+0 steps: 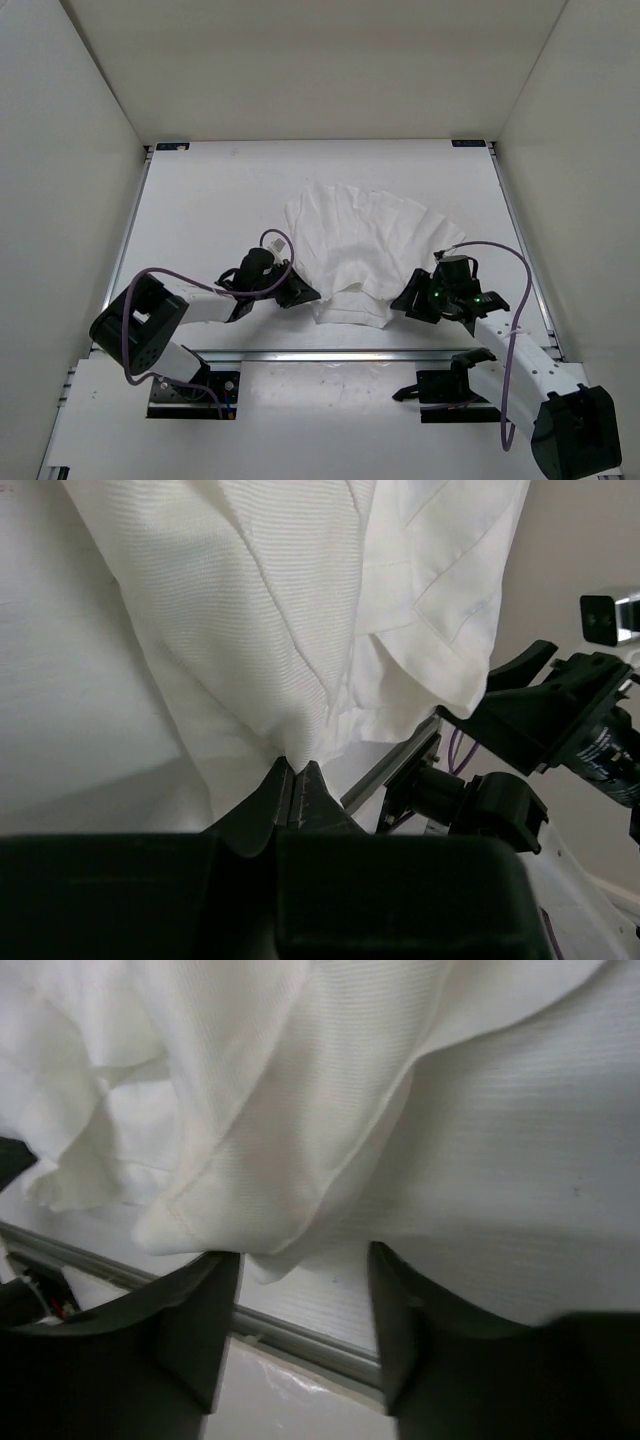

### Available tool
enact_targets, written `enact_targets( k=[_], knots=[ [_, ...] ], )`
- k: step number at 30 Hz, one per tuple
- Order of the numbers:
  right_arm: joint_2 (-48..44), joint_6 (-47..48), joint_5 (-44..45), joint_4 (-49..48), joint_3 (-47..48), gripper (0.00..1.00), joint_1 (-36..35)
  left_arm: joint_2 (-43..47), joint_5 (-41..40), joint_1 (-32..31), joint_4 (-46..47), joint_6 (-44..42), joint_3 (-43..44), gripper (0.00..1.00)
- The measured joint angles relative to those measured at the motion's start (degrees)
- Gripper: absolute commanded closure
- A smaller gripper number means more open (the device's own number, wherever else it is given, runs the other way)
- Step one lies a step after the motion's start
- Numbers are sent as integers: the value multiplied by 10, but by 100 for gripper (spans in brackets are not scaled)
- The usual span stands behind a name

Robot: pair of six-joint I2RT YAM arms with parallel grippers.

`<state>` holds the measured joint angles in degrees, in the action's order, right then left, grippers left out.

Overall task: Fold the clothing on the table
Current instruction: Flatten the skirt out

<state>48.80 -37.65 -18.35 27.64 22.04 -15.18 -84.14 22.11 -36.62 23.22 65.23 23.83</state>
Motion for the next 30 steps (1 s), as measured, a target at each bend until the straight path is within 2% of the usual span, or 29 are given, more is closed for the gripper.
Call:
enact_targets(
  k=[1, 2, 3, 4, 5, 10, 13, 15, 18, 20, 22, 25, 28, 29, 30],
  knots=[
    [-3, -3, -3, -8, -2, 60, 2, 0, 2, 2, 0, -3, -2, 100],
    [-8, -7, -8, -18, -2, 71, 5, 0, 5, 4, 0, -7, -5, 100],
    [-13, -8, -13, -28, -2, 88, 7, 0, 9, 6, 0, -10, -8, 100],
    [-17, -9, -22, -38, -2, 99, 11, 1, 11, 9, 0, -14, -11, 100],
    [-19, -11, -31, -49, -2, 100, 18, 4, 14, 13, 0, -17, -16, 100],
    [2, -9, -60, -71, 6, 100, 39, 65, 18, 47, -43, -40, -38, 100],
    [72, 8, -75, -58, 71, 100, 43, 100, 24, 97, -91, -64, -3, 100],
    [139, 26, -75, -41, 164, 100, 43, 90, 29, 139, -122, -82, 64, 100],
    [233, 61, -62, -30, 367, 100, 43, 56, 50, 198, -162, -109, 220, 100],
    [245, 76, -50, -41, 455, 100, 43, 50, 60, 227, -180, -128, 310, 100],
    [221, 86, -44, -61, 488, 100, 40, 76, 63, 250, -178, -146, 344, 100],
    [162, 93, -47, -84, 434, 100, 40, 169, 68, 254, -161, -154, 260, 100],
    [129, 96, -54, -94, 315, 99, 37, 240, 69, 231, -136, -152, 102, 100],
    [128, 96, -52, -93, 273, 94, 32, 247, 69, 222, -132, -150, 49, 100],
    [129, 94, -51, -88, 236, 76, 28, 247, 66, 212, -130, -146, -9, 100]
  ],
)
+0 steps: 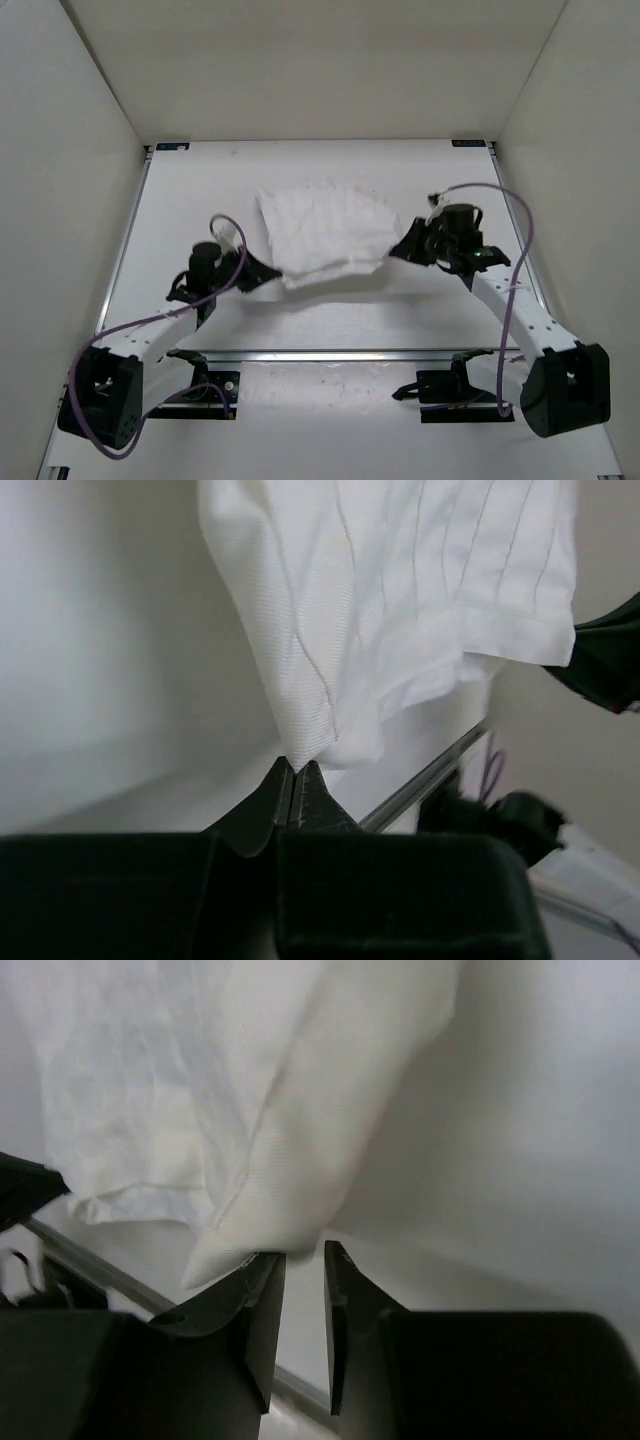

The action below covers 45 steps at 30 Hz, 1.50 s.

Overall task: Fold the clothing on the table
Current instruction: Flatten the skirt out

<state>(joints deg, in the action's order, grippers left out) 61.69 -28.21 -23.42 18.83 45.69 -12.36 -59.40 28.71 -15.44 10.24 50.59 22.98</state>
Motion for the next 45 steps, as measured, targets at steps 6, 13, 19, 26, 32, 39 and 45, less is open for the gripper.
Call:
enact_targets(
  k=[6, 13, 19, 26, 32, 39, 45],
  knots=[
    [-22, -21, 1, 88, -182, 46, -28, 84, -12, -32, -44, 43, -210, 100],
    [-89, -58, -19, 27, -207, 44, -24, 209, -42, -23, -61, 50, -211, 100],
    [-6, -73, -3, -22, -213, 44, -60, 216, -48, -29, -61, 65, -211, 100],
    [67, -76, 9, -66, -202, 56, -80, 224, -54, -28, -76, 64, -211, 100],
    [155, -48, 57, -38, -103, 92, -105, 216, -57, -29, -85, 58, -211, 100],
    [178, -14, 109, 48, 38, 100, -146, 155, -48, -9, -138, 26, -134, 100],
    [139, 32, 132, 167, 263, 100, -141, 35, -30, 14, -224, -50, 205, 100]
  ],
)
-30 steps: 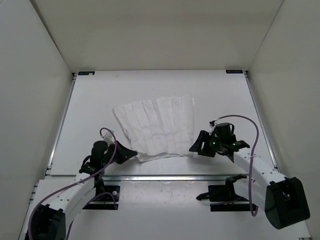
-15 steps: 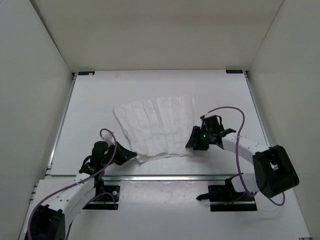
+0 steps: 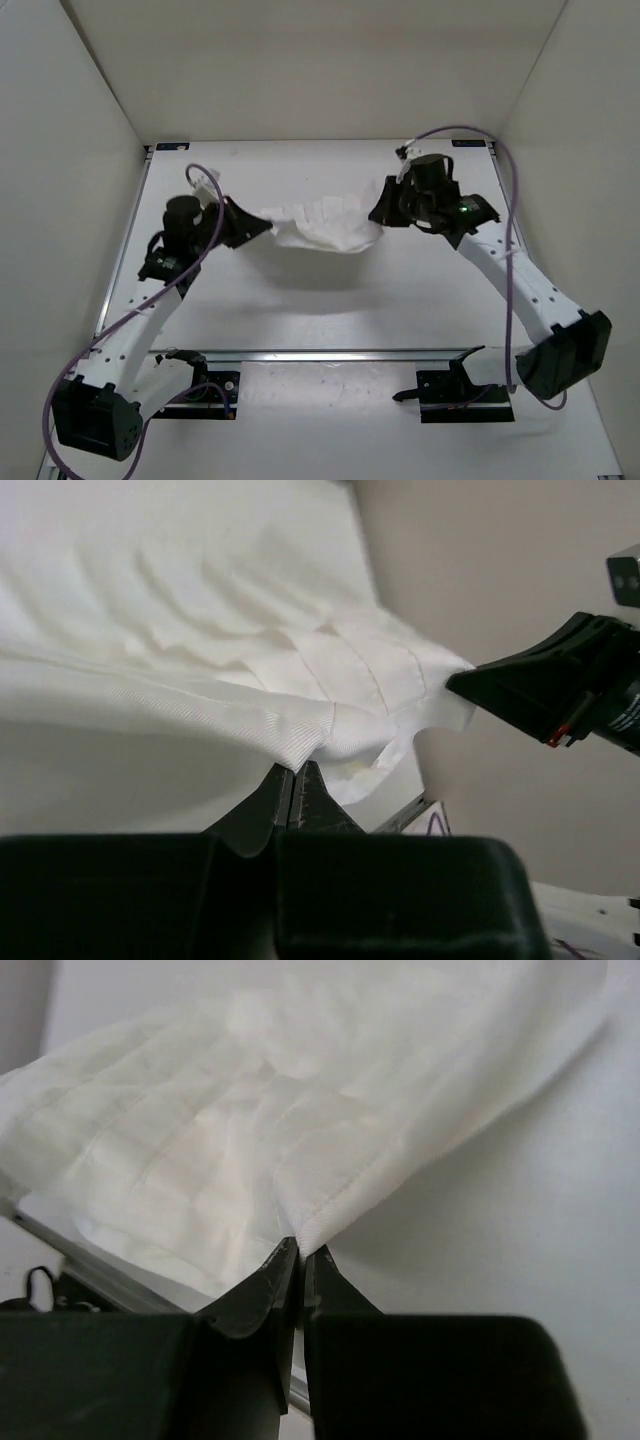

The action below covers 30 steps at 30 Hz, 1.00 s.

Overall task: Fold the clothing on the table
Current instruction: Flatten the skirt out

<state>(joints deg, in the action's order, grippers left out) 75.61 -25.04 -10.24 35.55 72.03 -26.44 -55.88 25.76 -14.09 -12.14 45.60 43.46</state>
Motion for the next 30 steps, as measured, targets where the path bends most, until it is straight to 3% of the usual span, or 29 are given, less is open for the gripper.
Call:
enact_targets(
  k=[6, 11, 17, 20, 23, 25, 27, 30],
  knots=[
    [-106, 16, -24, 75, 162, 100, 12, 7, 16, -23, -39, -32, 217, 100],
    [-122, 24, -72, 102, 200, 100, 50, 10, 40, -11, -56, -37, 239, 100],
    [26, 43, -122, 101, 265, 100, 80, -117, 54, 12, -32, -35, 244, 100],
    [153, 42, -150, 87, 325, 100, 107, -254, 68, 33, -34, -24, 321, 100],
    [296, 47, -149, 158, 525, 100, 123, -386, 85, 55, -49, -14, 466, 100],
    [358, 50, -148, 151, 640, 100, 131, -424, 89, 64, -55, -14, 528, 100],
    [348, 49, -154, 144, 642, 100, 135, -414, 92, 71, -57, -17, 535, 100],
    [261, 49, -167, 95, 511, 100, 144, -352, 93, 69, -37, -20, 476, 100]
  ],
)
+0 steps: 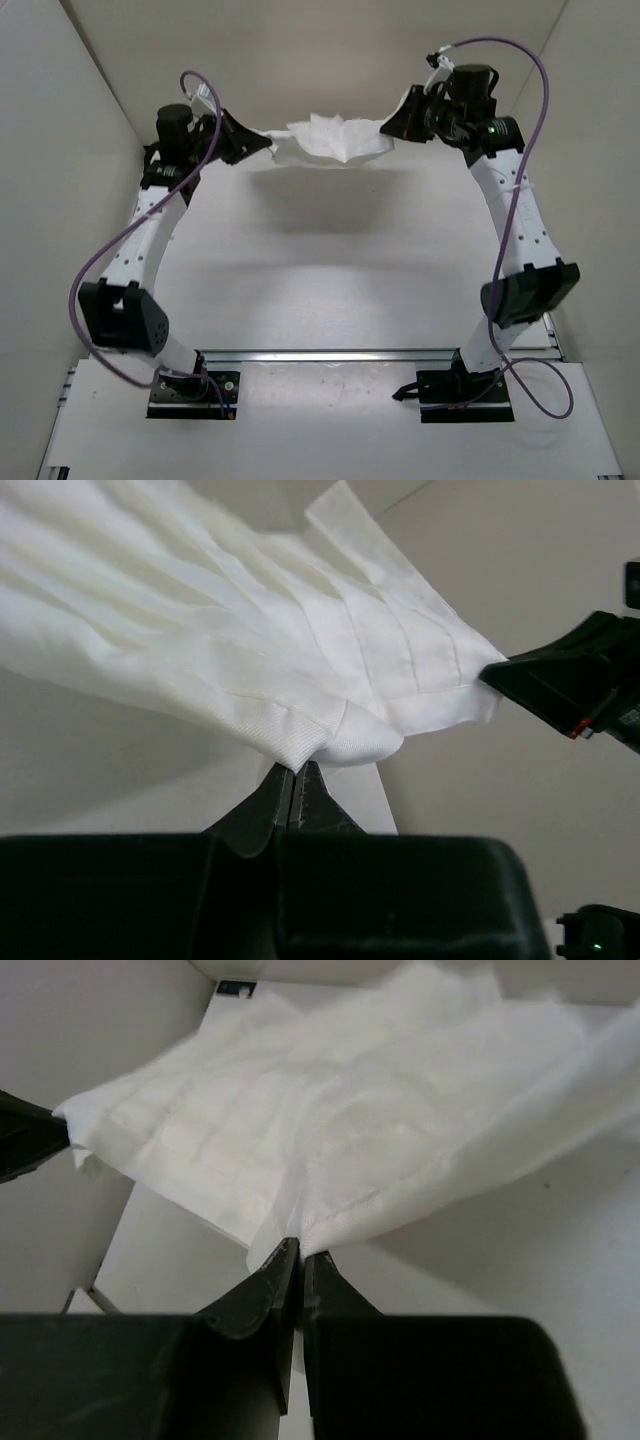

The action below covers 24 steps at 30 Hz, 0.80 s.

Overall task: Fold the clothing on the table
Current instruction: Flatten the skirt out

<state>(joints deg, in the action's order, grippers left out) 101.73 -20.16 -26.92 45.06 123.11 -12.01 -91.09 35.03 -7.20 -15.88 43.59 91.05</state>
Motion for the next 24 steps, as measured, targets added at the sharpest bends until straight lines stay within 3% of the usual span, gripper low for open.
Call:
enact_targets(
  k=[4, 7, 8, 9, 10, 11, 14, 17, 24],
  knots=[
    [-99, -9, -26, -86, -221, 100, 17, 115, 0, -12, 63, 0, -193, 100],
    [-119, -18, -26, -136, -371, 100, 24, 152, -10, -30, 112, 4, -347, 100],
    [-119, -25, -23, -159, -428, 100, 24, 156, -18, -37, 129, 5, -403, 92],
    [-119, -30, -17, -173, -483, 92, 23, 157, -26, -44, 136, 6, -455, 81],
    [-119, -38, -14, -180, -534, 83, 20, 156, -34, -52, 142, 6, -508, 62],
    [-123, -44, -7, -189, -589, 61, 14, 158, -43, -59, 145, 7, -555, 54],
    [-158, -59, 17, -194, -717, 52, -12, 192, -62, -78, 150, 20, -679, 47],
    [-221, -70, 37, -196, -783, 48, -42, 258, -83, -88, 135, 21, -734, 44],
    [-282, -70, 95, -239, -799, 47, -67, 341, -147, -129, 115, 4, -735, 43]
  ],
)
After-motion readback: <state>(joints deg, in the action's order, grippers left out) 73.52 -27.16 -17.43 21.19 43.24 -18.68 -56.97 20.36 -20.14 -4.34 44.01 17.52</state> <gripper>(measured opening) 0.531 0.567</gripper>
